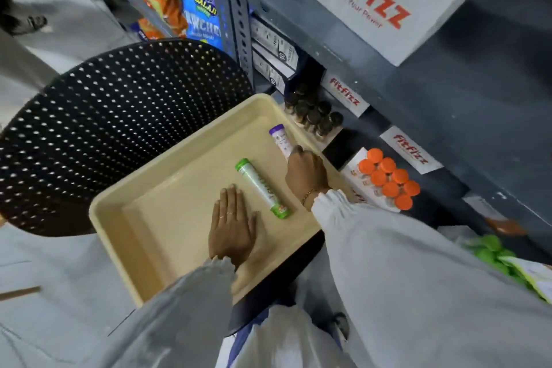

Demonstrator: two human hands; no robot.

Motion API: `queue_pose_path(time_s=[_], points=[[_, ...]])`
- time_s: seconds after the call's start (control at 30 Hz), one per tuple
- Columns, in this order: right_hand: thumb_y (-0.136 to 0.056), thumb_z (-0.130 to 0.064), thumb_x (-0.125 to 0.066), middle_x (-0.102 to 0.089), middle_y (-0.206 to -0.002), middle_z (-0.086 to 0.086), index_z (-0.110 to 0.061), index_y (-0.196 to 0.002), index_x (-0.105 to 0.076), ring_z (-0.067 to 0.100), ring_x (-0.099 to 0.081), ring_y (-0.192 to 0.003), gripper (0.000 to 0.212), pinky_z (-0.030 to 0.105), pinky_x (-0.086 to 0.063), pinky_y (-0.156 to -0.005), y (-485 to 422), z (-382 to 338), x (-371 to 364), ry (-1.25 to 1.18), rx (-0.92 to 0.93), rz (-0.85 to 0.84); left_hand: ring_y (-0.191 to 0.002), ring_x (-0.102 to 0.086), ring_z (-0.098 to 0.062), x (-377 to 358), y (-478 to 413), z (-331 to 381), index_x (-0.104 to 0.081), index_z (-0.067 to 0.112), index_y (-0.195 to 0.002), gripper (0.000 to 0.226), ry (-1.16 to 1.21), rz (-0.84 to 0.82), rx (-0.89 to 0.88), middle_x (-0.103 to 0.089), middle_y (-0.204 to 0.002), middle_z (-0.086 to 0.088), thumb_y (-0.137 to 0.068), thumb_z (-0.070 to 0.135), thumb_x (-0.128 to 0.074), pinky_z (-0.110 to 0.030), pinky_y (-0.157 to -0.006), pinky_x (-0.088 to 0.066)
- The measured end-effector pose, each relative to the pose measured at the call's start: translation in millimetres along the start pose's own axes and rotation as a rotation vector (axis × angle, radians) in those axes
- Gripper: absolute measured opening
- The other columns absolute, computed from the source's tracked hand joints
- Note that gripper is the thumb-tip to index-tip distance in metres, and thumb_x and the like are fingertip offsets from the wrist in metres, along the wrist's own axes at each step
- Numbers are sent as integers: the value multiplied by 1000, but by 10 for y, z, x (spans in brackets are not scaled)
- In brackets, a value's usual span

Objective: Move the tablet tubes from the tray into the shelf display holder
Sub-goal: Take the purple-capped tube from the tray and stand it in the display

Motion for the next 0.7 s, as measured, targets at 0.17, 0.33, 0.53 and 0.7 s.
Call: queue_pose_path(time_s=[0.17, 0.33, 0.53, 0.7], points=[[-78, -12, -68, -60, -120, 23, -2, -128, -42, 39, -59, -108, 57, 37, -49, -83, 391, 59, 668, -315, 4, 77, -134, -27, -40, 473, -21, 158, -31, -10, -136, 70, 98, 118, 105, -32, -144, -27, -89, 38, -11, -50, -109, -24], [-68, -3, -73, -49, -137, 15, -15, -147, -18, 36, -53, -119, 97, 34, -45, -90, 919, 157, 1601, -555, 113, 245, -128, -37, -42, 1165, -67, 1057, -37, -12, -131, 60, 188, 295, -129, -38, -139, -30, -89, 28, -24, -47, -107, -27], [-77, -13, -72, -58, -105, 4, -22, -141, -25, 26, -56, -87, 80, 16, -41, -68, 1735, 635, 2798, -546, 186, 429, -128, -31, -38, 1773, 205, 2693, -46, -7, -126, 55, 188, 386, -709, -42, -136, -28, -80, 22, -41, -49, -104, -26], [-90, -23, -59, -57, -91, 1, -17, -124, -39, 23, -54, -78, 40, 30, -42, -73, 2214, 1177, 3473, -443, 82, 591, -118, -50, -40, 1661, 290, 3658, -55, -6, -120, 59, -10, 234, -793, -56, -126, -24, -82, 31, -31, -50, -97, -41]])
Point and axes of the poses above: each hand's wrist, its own y-axis away from the middle knuckle, its own x-axis out of the back of the hand, z = x × y, the point moved 9 cm from there along -y, towards the middle knuckle
